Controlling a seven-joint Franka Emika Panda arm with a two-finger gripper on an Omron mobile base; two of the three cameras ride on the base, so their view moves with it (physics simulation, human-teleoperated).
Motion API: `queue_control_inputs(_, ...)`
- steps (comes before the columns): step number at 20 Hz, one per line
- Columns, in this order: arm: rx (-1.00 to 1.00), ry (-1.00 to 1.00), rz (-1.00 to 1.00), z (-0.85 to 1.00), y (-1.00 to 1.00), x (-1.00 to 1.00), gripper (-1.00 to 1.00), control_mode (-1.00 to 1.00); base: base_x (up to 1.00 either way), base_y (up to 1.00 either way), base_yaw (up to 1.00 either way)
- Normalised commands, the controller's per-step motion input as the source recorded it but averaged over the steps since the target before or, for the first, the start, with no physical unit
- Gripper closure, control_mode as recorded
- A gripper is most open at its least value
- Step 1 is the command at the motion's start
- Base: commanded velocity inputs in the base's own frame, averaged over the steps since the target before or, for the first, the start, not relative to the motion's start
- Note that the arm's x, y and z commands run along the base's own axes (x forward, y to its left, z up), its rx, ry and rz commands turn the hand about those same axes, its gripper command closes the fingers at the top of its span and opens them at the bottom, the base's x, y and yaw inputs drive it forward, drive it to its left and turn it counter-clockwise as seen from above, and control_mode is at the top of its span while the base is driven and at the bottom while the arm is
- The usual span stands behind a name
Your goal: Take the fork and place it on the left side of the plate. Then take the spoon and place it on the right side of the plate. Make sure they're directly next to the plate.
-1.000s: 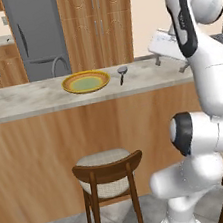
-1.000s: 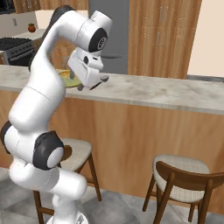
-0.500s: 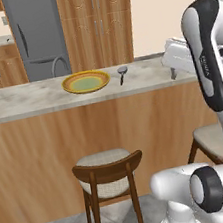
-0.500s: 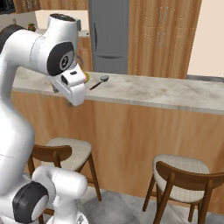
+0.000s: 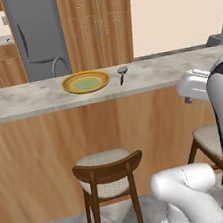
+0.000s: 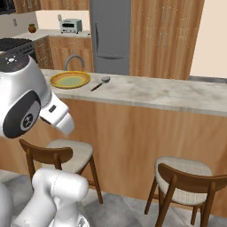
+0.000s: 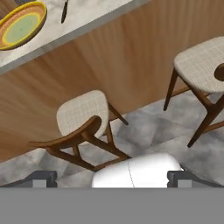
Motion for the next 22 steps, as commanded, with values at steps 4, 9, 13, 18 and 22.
queue_control_inputs(4,-0.04,-0.01,0.06,-0.07,0.15,-0.12,-1.0,-1.0,0.0,0.0,0.0)
queue_control_inputs(9,0.0,-0.07,-0.01,-0.01,0.01,-0.19,-1.0,1.0,-0.06,-0.04,-0.02)
queue_control_inputs(13,0.0,0.0,0.0,0.0,0.0,0.0,-1.0,1.0,-0.23,-0.6,-0.18)
queue_control_inputs(18,0.0,0.0,0.0,0.0,0.0,0.0,-1.0,1.0,-0.08,-0.97,-0.15)
queue_control_inputs(22,0.0,0.0,0.0,0.0,0.0,0.0,-1.0,1.0,-0.05,-1.0,-0.11)
